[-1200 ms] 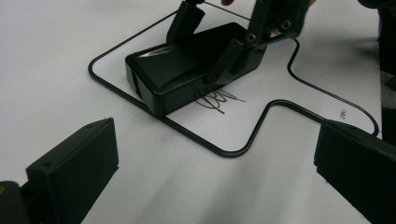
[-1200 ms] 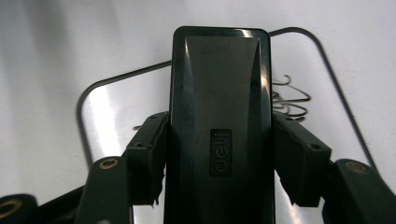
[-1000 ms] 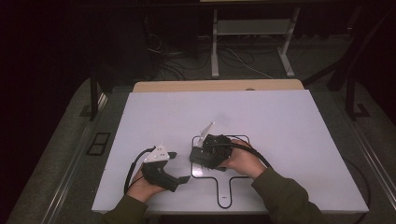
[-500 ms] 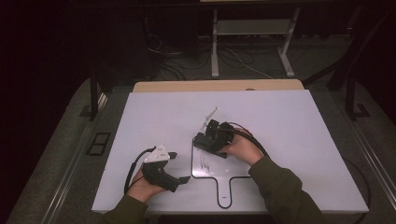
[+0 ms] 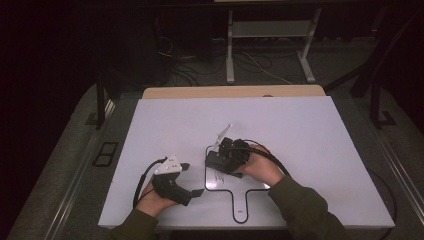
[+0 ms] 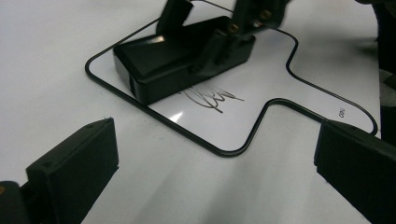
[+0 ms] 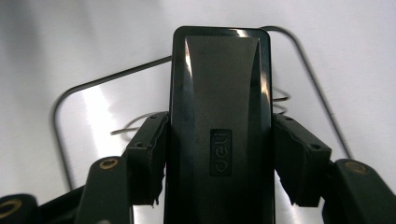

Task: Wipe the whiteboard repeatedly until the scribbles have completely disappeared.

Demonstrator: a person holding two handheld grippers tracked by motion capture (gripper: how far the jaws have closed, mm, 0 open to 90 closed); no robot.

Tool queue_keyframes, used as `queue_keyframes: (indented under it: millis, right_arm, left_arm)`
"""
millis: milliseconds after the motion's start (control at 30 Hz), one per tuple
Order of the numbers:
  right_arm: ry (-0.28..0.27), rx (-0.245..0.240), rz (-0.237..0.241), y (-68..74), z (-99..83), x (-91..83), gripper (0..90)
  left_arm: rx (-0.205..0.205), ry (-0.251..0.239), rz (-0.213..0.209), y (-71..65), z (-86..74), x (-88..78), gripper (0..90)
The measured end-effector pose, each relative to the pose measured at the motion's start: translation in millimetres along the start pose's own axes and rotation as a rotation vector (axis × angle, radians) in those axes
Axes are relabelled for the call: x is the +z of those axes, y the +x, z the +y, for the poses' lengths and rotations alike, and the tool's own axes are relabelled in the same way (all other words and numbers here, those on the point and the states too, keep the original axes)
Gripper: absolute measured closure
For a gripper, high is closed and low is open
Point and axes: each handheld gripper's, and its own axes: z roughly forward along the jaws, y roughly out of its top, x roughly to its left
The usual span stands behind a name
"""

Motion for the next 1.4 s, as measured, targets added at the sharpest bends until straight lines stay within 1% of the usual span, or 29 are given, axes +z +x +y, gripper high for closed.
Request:
queue_keyframes:
  millis: [100,200,233,267,333,367,467,500,600,633,700,767,800,833,867,967,1000,1033,1067,1167,1200,1233,1267,1300,1333,1367,1400]
  right_arm:
    - [-0.002,-0.009,0.009,7.1,-1.7,-1.4,38.7]
    - [-0.003,-0.035,0.021,20.1,-5.4,-4.3,38.7]
    - [0.0,-0.046,0.022,23.2,-6.0,-4.8,38.7]
    - [0.0,-0.046,0.022,23.2,-6.0,-4.8,38.7]
    - [0.003,-0.068,0.025,30.3,-6.9,-6.2,38.7]
    - [-0.001,-0.062,0.033,31.6,-6.7,-6.2,38.7]
    - [0.003,-0.063,0.033,28.7,-6.7,-5.8,38.7]
    - [-0.006,-0.046,0.04,22.7,-6.6,-4.8,38.7]
    - [-0.007,-0.016,0.02,9.4,-4.9,-2.8,38.7]
    - [-0.007,-0.016,0.02,9.4,-4.9,-2.8,38.7]
    - [-0.005,0.01,0.016,0.0,-3.0,-1.3,38.7]
    - [-0.007,0.021,0.006,-10.4,-1.6,0.5,38.6]
    - [-0.004,0.038,-0.003,-20.0,-0.1,1.9,38.7]
    - [-0.004,0.038,-0.003,-20.0,-0.1,1.9,38.7]
    - [-0.006,0.054,-0.002,-23.9,0.9,2.8,38.7]
    - [-0.008,0.077,-0.007,-32.9,1.9,4.3,38.7]
    - [-0.009,0.08,-0.008,-34.0,1.9,4.4,38.6]
    - [-0.009,0.078,-0.007,-32.1,1.9,4.2,38.7]
    - [-0.003,0.071,-0.016,-31.1,1.8,3.9,38.6]
    - [-0.002,0.063,-0.012,-27.4,1.5,3.3,38.6]
    - [-0.006,0.053,-0.006,-22.6,0.5,2.5,38.6]
    - [-0.006,0.053,-0.006,-22.6,0.5,2.5,38.6]
    - [-0.006,0.038,-0.003,-16.3,-0.7,1.4,38.7]
    - [-0.006,0.038,-0.003,-16.3,-0.7,1.4,38.7]
    - [-0.005,0.027,0.0,-13.0,-1.3,0.8,38.6]
    - [-0.004,0.017,0.007,-5.8,-2.6,-0.5,38.6]
    - [-0.004,0.017,0.007,-5.8,-2.6,-0.5,38.6]
  left_arm:
    - [0.002,0.002,0.0,-0.2,0.1,0.0,0.0]
    - [0.004,0.003,0.0,-0.1,0.2,0.0,0.0]
    - [0.003,0.002,0.001,-0.2,0.1,0.2,0.0]
    - [0.008,0.003,0.001,0.0,0.2,0.3,0.0]
    - [0.007,0.002,0.0,-0.2,0.3,0.4,0.0]
    - [0.008,0.002,0.0,-0.3,0.4,0.4,0.0]
    - [0.01,0.005,-0.001,-0.4,0.4,0.4,0.0]
    - [0.006,0.005,-0.001,-0.6,0.3,0.4,0.0]
    - [0.004,0.005,-0.003,-0.5,0.1,0.9,0.0]
    - [-0.003,0.0,-0.003,-1.0,0.0,1.2,0.0]
    - [-0.002,0.001,-0.004,-0.8,-0.2,1.5,0.0]
    - [0.003,0.006,-0.005,-0.3,-0.2,1.4,0.0]
    - [0.002,0.005,-0.004,-0.5,-0.1,1.4,0.0]
    - [0.002,0.005,-0.004,-0.5,-0.1,1.4,0.0]
    - [0.002,0.006,-0.005,-0.5,-0.1,1.4,0.0]
    - [0.004,0.006,-0.006,-0.5,-0.2,1.2,0.0]
    - [0.004,0.005,-0.006,-0.4,-0.2,1.2,0.0]
    - [0.002,0.005,-0.007,-0.4,-0.2,1.1,0.0]
    - [0.002,0.004,-0.006,-0.2,-0.2,1.1,0.0]
    - [0.003,0.007,-0.005,-0.4,-0.3,1.5,0.0]
    - [0.007,0.008,-0.006,-0.5,-0.1,1.6,0.0]
    - [0.01,0.009,-0.007,-0.6,0.0,1.7,0.0]
    - [0.01,0.01,-0.006,-0.7,0.1,1.7,0.0]
    - [0.011,0.011,-0.007,-0.6,0.1,1.6,0.0]
    - [0.006,0.005,-0.007,-0.8,0.0,1.8,0.0]
    - [0.004,0.004,-0.007,-0.9,0.0,1.7,0.0]
    - [0.003,0.004,-0.007,-0.9,0.0,1.7,0.0]
